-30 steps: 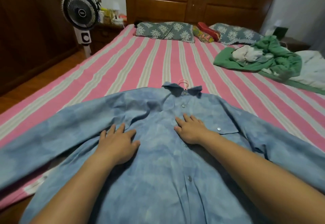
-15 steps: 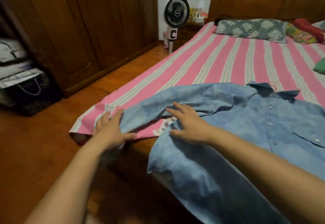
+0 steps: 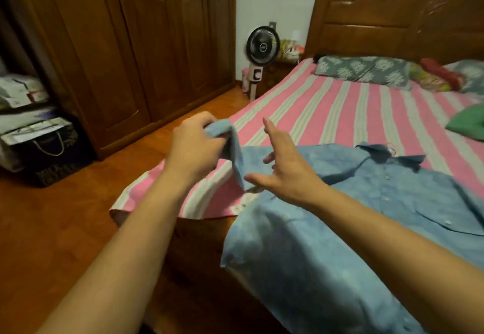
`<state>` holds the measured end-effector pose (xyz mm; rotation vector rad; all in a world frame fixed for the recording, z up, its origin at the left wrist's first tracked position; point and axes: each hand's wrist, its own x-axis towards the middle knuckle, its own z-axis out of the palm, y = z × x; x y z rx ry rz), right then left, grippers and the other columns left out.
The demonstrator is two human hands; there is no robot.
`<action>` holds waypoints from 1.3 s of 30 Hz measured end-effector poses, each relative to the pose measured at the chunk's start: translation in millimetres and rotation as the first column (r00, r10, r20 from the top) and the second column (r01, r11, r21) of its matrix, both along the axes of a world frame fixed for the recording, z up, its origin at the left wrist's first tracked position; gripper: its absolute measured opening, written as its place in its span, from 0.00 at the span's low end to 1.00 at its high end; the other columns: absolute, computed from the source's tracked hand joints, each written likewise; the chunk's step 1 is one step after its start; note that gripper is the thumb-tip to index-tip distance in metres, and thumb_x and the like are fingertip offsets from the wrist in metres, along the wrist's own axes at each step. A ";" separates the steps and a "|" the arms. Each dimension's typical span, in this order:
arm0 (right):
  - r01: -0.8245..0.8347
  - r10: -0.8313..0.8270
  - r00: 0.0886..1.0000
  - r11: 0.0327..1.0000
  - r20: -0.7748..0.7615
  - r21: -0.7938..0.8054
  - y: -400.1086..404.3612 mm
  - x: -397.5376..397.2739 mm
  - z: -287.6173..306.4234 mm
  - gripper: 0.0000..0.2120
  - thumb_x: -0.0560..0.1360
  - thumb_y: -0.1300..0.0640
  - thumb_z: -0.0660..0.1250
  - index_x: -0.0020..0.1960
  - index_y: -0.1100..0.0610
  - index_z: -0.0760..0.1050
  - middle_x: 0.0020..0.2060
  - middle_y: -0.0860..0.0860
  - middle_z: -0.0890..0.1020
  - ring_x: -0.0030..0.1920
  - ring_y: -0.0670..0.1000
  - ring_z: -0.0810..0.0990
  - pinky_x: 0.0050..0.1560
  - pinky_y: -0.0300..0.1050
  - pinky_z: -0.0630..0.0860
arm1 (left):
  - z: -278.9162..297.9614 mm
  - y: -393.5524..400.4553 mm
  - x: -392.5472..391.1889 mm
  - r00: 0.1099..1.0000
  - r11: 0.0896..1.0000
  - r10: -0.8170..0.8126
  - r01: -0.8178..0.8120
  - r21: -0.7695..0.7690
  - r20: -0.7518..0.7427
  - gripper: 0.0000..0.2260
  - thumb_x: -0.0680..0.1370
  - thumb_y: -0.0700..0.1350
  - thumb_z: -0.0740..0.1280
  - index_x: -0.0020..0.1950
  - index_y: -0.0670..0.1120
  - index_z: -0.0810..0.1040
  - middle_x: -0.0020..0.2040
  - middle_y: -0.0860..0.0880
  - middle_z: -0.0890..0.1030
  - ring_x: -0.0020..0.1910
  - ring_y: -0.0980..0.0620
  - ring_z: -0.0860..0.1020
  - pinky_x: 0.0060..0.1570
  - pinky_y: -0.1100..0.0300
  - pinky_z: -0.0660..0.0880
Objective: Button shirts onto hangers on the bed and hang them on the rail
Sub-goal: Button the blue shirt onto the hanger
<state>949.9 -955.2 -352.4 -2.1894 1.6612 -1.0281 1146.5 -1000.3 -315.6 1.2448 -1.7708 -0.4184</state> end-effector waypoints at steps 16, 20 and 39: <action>0.817 -0.948 0.121 0.264 0.295 0.512 267.2 -259.5 -78.5 0.09 0.74 0.53 0.65 0.38 0.56 0.72 0.29 0.54 0.77 0.29 0.56 0.78 0.31 0.46 0.75 | -140.7 73.4 -205.4 0.537 0.726 -0.644 0.653 0.214 0.546 0.31 0.73 0.60 0.62 0.73 0.48 0.75 0.70 0.42 0.76 0.69 0.40 0.73 0.70 0.49 0.68; 0.854 -0.956 0.277 0.293 0.101 0.430 250.6 -276.3 -54.0 0.16 0.74 0.59 0.65 0.30 0.53 0.65 0.22 0.50 0.68 0.26 0.54 0.68 0.23 0.41 0.69 | -160.7 68.3 -248.9 0.467 0.727 -0.497 0.685 0.057 0.732 0.34 0.69 0.51 0.73 0.75 0.52 0.72 0.72 0.41 0.73 0.70 0.36 0.71 0.70 0.41 0.69; 0.626 -0.827 0.544 0.512 0.141 0.588 189.0 -280.1 -91.7 0.14 0.79 0.54 0.69 0.62 0.59 0.80 0.56 0.54 0.83 0.57 0.52 0.80 0.57 0.44 0.72 | -119.5 121.3 -281.8 0.700 0.762 -0.644 0.625 0.170 0.310 0.03 0.77 0.50 0.65 0.48 0.53 0.78 0.44 0.55 0.77 0.44 0.53 0.76 0.47 0.55 0.71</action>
